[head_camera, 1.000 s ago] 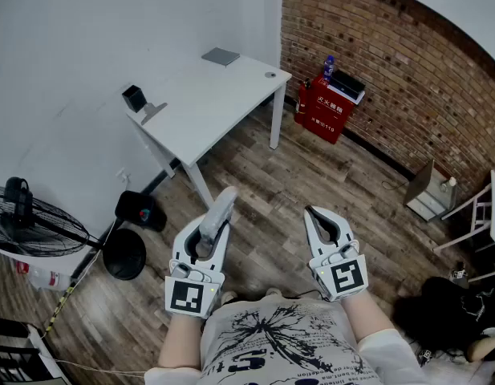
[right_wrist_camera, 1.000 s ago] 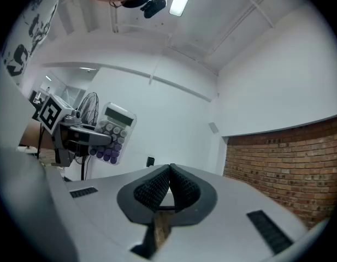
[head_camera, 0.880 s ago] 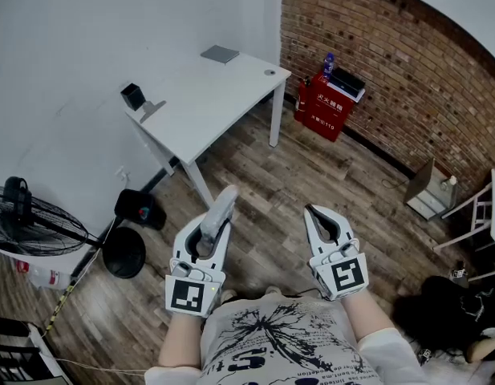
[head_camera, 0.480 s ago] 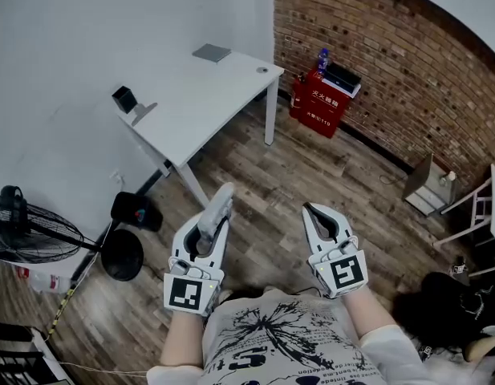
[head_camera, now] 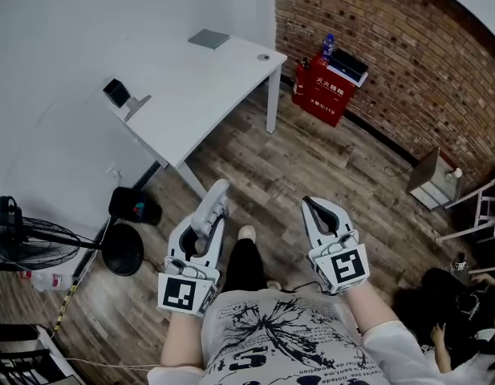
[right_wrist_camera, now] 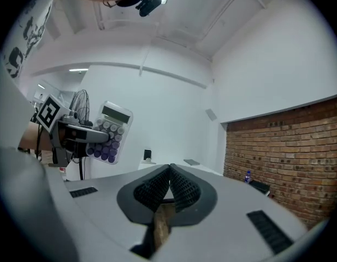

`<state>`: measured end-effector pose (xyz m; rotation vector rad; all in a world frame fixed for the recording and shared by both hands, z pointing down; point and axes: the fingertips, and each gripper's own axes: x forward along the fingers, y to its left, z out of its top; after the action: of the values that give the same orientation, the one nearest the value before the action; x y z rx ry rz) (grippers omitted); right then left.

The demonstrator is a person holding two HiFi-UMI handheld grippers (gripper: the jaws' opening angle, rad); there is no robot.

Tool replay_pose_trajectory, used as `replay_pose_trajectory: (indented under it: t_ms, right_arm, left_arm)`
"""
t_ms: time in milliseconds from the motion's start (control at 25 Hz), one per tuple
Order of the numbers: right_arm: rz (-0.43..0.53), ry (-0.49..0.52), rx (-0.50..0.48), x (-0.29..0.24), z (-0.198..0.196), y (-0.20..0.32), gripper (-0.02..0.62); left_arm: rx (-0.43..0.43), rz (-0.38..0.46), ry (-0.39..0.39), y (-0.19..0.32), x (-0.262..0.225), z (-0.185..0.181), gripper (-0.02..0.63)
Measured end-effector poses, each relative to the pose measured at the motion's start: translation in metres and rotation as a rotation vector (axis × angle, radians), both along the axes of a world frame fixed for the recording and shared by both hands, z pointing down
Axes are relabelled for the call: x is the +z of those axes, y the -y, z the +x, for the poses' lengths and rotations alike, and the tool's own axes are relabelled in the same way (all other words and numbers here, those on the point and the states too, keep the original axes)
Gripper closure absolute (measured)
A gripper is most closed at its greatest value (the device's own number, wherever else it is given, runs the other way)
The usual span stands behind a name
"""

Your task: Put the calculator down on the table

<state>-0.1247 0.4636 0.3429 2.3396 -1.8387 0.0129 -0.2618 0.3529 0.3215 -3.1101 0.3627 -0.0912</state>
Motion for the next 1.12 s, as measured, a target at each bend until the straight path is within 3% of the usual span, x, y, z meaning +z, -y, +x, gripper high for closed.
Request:
replay_pose_trajectory:
  t_ms: [160,360,600,680,880,1120]
  right_arm:
    - [-0.018,0.006,-0.014,0.010,0.027,0.048,0.581]
    - [-0.040,0.006,-0.006,0.009,0.092,0.125,0.581]
    - [-0.063,0.010,-0.041,0.002,0.162,0.256,0.580]
    - [-0.068,0.002,-0.057,0.002,0.183,0.296,0.580]
    - [-0.070,0.003,-0.094,0.007,0.215,0.381,0.580]
    - [-0.057,0.005,-0.184,0.009,0.241,0.456,0.580]
  left_arm:
    - [-0.003,-0.004,0.007,0.047,0.013,0.029,0.466]
    - [-0.004,-0.015,-0.017,0.128,0.007,0.092,0.465]
    - [-0.009,-0.013,-0.064,0.252,-0.007,0.166,0.465]
    - [-0.013,0.002,-0.046,0.288,-0.006,0.185,0.465]
    - [-0.051,-0.008,-0.029,0.363,0.001,0.214,0.465]
    - [-0.136,-0.019,-0.006,0.415,0.010,0.234,0.465]
